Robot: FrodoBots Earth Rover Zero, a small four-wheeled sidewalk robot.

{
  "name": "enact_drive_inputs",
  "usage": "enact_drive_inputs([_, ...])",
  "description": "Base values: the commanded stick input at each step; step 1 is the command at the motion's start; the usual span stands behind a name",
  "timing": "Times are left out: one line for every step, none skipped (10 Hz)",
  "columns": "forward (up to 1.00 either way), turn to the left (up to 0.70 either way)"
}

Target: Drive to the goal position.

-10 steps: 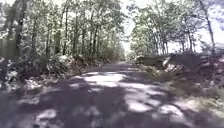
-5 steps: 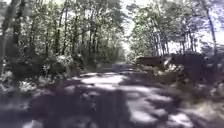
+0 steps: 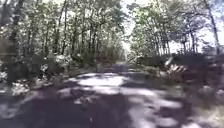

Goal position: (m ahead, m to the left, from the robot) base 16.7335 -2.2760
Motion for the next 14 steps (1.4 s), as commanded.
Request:
enact_drive_inputs([0.45, 0.00])
enact_drive_inputs([0.45, -0.14])
enact_drive_inputs([0.45, -0.27])
enact_drive_inputs([0.45, -0.27])
enact_drive_inputs([0.45, -0.27])
enact_drive_inputs([0.45, -0.27])
enact_drive_inputs([0.45, -0.27])
enact_drive_inputs([0.45, -0.27])
enact_drive_inputs([0.45, -0.27])
enact_drive_inputs([0.45, -0.27])
enact_drive_inputs([0.45, -0.27])
enact_drive_inputs([0.45, -0.27])
enact_drive_inputs([0.45, -0.27])
enact_drive_inputs([0.45, -0.27])
